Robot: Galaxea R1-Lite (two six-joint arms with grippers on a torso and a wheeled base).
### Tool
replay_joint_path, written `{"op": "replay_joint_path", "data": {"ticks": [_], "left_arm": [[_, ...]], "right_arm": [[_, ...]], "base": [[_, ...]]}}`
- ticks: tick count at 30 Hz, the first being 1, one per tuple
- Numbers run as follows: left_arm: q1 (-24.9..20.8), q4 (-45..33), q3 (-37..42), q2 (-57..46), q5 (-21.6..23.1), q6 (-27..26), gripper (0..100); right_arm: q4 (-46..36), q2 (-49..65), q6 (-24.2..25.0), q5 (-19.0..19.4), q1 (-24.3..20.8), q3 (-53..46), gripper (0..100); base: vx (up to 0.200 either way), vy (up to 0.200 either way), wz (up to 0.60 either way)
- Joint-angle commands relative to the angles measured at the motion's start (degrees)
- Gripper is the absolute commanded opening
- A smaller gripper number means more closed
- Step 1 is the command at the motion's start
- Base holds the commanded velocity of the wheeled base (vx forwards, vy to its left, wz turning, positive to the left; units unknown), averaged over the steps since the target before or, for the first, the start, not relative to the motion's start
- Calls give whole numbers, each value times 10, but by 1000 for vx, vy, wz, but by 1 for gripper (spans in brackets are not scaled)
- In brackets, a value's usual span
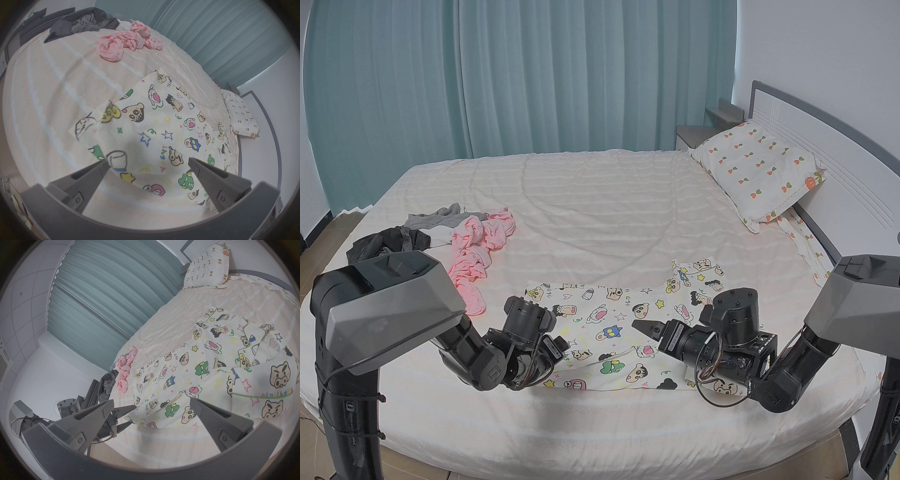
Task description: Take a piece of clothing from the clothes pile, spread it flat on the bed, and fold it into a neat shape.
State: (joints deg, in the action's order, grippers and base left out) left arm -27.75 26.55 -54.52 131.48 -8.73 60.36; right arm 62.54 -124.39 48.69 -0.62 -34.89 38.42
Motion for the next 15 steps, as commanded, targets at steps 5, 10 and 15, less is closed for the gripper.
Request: {"op": "replay_joint_path", "data": {"ticks": [5,10,15], "left_arm": [[24,-11,-72,31,-10,6,100],[55,-11,-124,56,-33,13,100],[95,-12,-199,81,-38,14,100]], "right_arm": [[5,-1,0,0,0,-2,100],[6,-1,1,0,1,-2,100],[7,-3,2,0,3,-2,100]], "base": [[0,0,0],[0,0,0],[0,0,0]]}}
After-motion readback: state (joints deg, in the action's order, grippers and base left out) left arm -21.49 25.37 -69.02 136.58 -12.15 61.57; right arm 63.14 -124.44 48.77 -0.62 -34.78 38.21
